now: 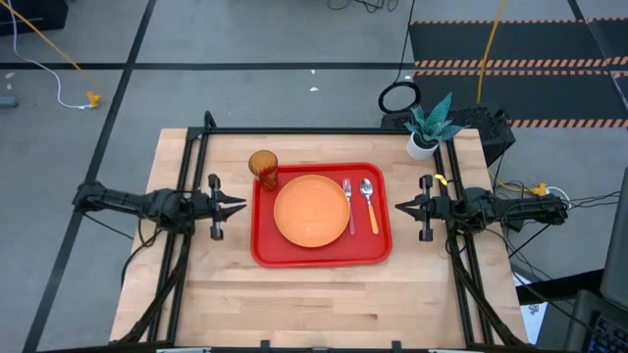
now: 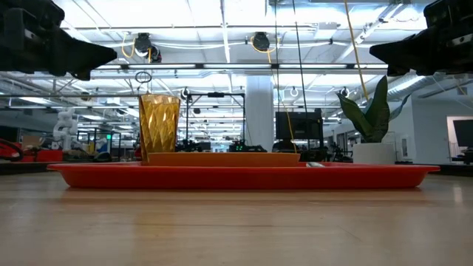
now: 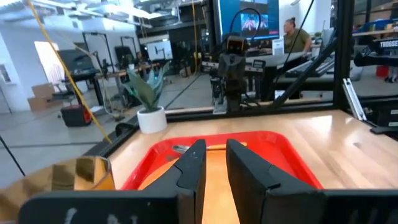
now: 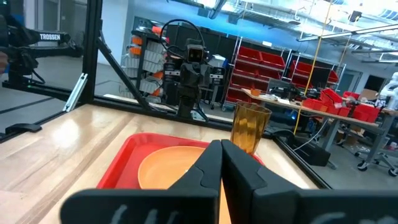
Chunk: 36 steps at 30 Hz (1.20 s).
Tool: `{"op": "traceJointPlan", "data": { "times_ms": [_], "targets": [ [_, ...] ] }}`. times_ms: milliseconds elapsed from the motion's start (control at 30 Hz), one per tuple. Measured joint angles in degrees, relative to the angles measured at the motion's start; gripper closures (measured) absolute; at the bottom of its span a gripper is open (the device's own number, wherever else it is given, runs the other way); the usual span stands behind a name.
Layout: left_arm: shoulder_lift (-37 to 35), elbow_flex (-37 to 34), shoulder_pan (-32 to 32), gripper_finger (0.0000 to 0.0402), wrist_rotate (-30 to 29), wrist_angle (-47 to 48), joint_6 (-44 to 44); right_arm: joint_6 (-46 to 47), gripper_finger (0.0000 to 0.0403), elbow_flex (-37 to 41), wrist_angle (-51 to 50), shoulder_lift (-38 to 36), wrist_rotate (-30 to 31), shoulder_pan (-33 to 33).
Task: Pick and place plate/cup/fork/spoon on tray
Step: Return to Home Position
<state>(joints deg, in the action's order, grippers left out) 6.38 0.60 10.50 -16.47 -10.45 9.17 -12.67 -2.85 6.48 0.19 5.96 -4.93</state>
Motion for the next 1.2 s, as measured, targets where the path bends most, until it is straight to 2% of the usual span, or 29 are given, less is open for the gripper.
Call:
{"op": "traceJointPlan", "data": {
  "times_ms": [167,433,733,967,1200],
  "targets": [
    [-6.3,0.0,-0.3,0.0335,0.0,4.0,1.9,0.0,0.0403,0.0,0.1,0.0,0.0,0.0],
    [-6.2,0.0,-5.0,0.0335,0.1,5.6,2.8,0.0,0.0403,0.0,0.0,0.0,0.0,0.0],
    [-6.2,0.0,-10.3,0.0335,6.5,8.0,1.6,0.0,0.0403,0.0,0.1,0.0,0.0,0.0],
    [-6.2,0.0,-10.8,0.0335,10.5,7.8,-0.1,0.0,0.0403,0.0,0.1,0.0,0.0,0.0],
    [-6.2,0.0,-10.8,0.0334,10.5,7.4,-0.3,0.0,0.0403,0.0,0.1,0.0,0.0,0.0]
  ]
}}
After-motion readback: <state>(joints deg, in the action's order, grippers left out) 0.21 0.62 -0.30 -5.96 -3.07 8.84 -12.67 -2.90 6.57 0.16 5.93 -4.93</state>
